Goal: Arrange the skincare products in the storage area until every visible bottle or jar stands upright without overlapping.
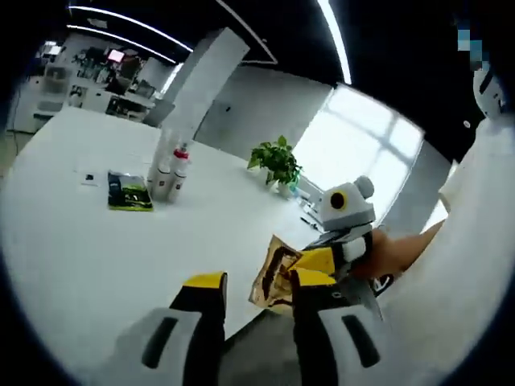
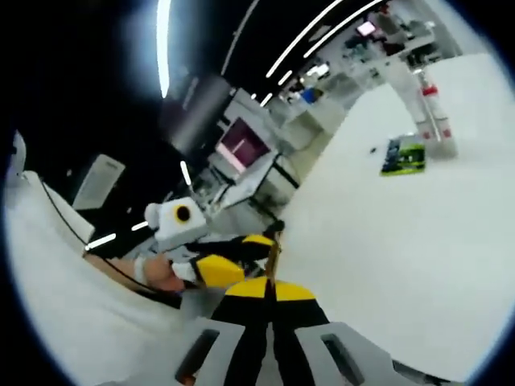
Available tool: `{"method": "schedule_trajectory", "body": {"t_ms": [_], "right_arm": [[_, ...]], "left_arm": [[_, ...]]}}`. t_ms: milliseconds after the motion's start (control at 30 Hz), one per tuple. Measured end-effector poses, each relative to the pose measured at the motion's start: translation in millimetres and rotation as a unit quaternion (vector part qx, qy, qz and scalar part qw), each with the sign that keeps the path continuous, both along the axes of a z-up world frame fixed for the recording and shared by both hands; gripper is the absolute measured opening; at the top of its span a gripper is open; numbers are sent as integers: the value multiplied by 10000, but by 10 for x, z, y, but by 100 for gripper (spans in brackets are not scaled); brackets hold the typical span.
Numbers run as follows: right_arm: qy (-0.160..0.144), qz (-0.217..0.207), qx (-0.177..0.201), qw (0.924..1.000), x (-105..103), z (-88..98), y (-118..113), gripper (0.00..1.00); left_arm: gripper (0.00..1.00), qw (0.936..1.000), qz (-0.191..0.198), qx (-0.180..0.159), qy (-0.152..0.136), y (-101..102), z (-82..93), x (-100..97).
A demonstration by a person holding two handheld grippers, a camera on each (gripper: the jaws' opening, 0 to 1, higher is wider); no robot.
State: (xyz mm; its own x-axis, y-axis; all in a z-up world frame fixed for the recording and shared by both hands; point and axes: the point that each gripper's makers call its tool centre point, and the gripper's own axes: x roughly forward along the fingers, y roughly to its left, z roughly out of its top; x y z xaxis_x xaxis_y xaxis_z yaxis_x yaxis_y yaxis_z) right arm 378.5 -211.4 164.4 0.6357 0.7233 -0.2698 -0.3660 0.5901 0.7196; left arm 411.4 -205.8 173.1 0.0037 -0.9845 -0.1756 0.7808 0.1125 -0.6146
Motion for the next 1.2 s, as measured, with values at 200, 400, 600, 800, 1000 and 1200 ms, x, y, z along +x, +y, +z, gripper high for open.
{"method": "schedule_trajectory", "body": {"t_ms": [200,400,600,800,1000,1200], "right_arm": [[-321,426,68,9986,-123,129,137,0],[-340,628,265,9971,-174,174,173,0],[-521,598,567,9952,-165,309,151,0],[-603,446,893,9932,-135,411,74,1],[-574,425,897,9934,-140,412,85,0],[-495,462,1096,9917,-146,436,80,0]], "left_arm": [[15,9963,-570,-131,634,-10,11,-229],[0,9892,-881,-487,1067,4,141,-327],[0,9826,-825,-757,1485,9,259,-310],[0,9809,-912,-887,1472,29,313,-340],[0,9794,-975,-877,1533,30,312,-364],[0,9761,-1045,-939,1660,36,329,-381]]}}
